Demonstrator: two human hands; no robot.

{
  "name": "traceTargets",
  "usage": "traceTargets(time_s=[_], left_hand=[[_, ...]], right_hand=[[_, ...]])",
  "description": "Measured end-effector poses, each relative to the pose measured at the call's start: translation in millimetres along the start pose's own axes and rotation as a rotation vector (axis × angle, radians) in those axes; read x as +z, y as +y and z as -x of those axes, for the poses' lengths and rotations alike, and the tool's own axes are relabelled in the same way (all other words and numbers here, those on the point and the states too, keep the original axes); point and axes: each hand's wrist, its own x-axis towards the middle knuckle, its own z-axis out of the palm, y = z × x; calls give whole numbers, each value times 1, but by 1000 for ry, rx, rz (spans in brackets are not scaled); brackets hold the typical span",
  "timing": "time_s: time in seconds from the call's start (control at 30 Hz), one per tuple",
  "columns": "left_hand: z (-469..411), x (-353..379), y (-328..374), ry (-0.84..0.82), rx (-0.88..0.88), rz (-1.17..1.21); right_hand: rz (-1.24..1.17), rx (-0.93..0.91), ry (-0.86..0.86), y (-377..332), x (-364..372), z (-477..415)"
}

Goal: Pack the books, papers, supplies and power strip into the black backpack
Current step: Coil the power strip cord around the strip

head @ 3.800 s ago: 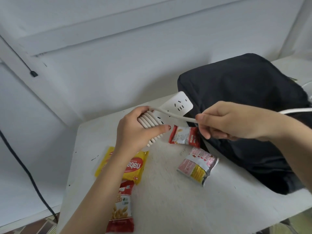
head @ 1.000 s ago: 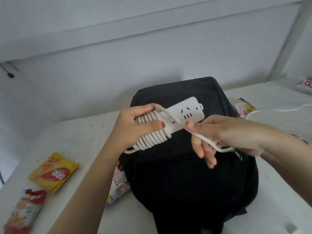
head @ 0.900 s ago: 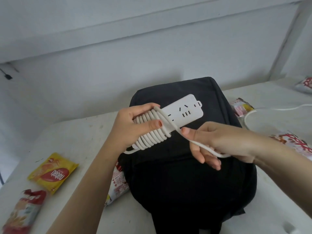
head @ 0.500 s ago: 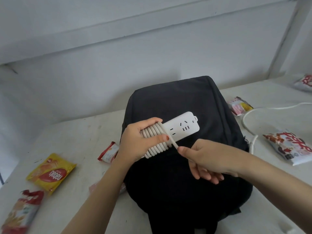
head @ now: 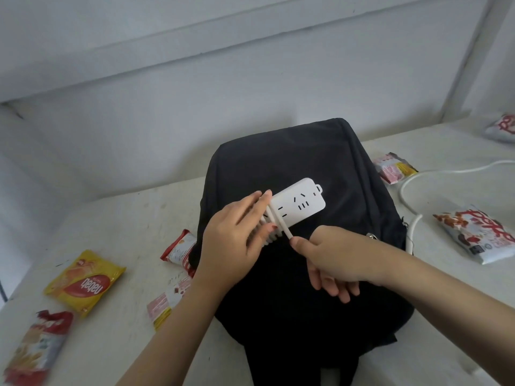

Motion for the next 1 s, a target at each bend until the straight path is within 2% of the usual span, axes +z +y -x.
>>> traceTargets(time_s=[0.13, 0.37, 0.53, 0.7, 1.0], left_hand=[[0, -7, -1, -174, 29, -106], [-9, -6, -1, -152, -33, -147], [-10, -8, -5, -72, -40, -59], [-14, -19, -3, -45, -153, 57], [-36, -58, 7, -12, -269, 337]], right_hand=[[-21, -11, -11, -1, -1, 0], [-55, -72, -40, -7, -1, 1], [-170, -152, -146, -6, -4, 3], [-291, -239, -261, 2, -16, 5], [-248, -383, -314, 15, -54, 7]])
